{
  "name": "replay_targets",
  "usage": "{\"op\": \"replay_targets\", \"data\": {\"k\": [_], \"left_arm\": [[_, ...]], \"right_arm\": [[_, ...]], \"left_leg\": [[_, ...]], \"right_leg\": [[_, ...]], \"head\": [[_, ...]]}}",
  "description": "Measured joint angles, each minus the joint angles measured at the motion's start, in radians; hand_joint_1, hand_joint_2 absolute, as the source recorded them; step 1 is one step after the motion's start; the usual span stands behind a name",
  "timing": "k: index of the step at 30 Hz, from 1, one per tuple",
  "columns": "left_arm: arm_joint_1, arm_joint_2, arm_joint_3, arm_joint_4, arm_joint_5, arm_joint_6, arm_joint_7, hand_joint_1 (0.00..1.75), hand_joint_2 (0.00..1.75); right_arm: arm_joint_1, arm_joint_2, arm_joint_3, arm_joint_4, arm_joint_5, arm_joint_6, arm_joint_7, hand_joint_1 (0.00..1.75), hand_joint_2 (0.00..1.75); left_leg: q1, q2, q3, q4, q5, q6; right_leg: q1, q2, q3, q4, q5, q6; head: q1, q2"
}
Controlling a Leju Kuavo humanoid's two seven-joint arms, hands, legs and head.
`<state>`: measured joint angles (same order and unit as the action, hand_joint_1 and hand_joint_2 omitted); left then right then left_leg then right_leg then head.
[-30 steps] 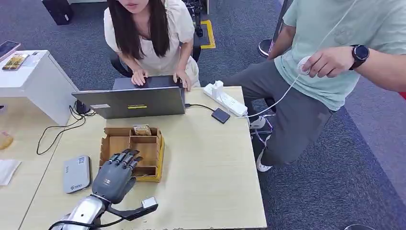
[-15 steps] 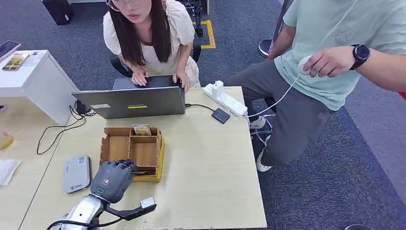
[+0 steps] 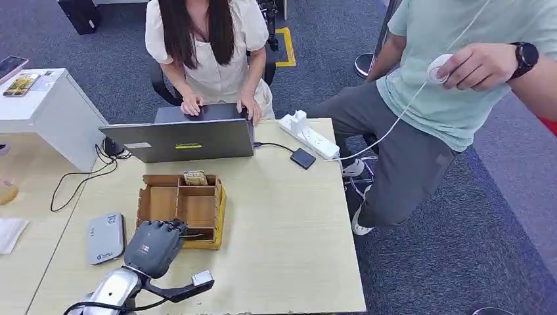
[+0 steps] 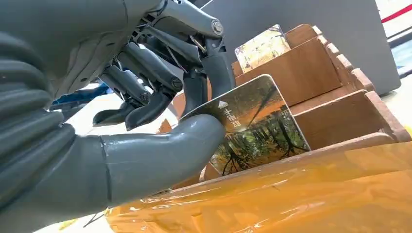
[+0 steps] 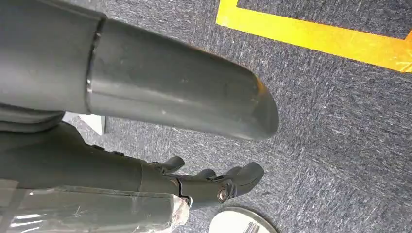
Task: Pass the card to the sensor for recognition and then transmit it.
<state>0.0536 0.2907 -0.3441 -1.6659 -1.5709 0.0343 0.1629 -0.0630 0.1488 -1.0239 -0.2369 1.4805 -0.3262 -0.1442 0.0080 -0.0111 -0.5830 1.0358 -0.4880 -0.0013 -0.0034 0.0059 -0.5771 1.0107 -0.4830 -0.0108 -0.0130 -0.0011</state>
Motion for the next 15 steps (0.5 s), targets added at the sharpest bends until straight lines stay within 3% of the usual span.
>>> {"op": "replay_targets", "data": {"k": [7, 15], "left_arm": [[-0.004, -0.003, 0.076, -0.018, 0.029, 0.002, -0.047, 1.75, 1.75], [-0.006, -0.003, 0.123, -0.034, 0.033, 0.000, -0.052, 1.75, 1.75]], "right_arm": [[0.000, 0.000, -0.001, 0.000, 0.000, 0.000, -0.003, 0.00, 0.00], [0.000, 0.000, -0.001, 0.000, 0.000, 0.000, -0.003, 0.00, 0.00]], "left_leg": [[0.000, 0.000, 0.000, 0.000, 0.000, 0.000], [0.000, 0.000, 0.000, 0.000, 0.000, 0.000]], "right_leg": [[0.000, 0.000, 0.000, 0.000, 0.000, 0.000], [0.000, 0.000, 0.000, 0.000, 0.000, 0.000]], "head": [[0.000, 0.000], [0.000, 0.000]]}}
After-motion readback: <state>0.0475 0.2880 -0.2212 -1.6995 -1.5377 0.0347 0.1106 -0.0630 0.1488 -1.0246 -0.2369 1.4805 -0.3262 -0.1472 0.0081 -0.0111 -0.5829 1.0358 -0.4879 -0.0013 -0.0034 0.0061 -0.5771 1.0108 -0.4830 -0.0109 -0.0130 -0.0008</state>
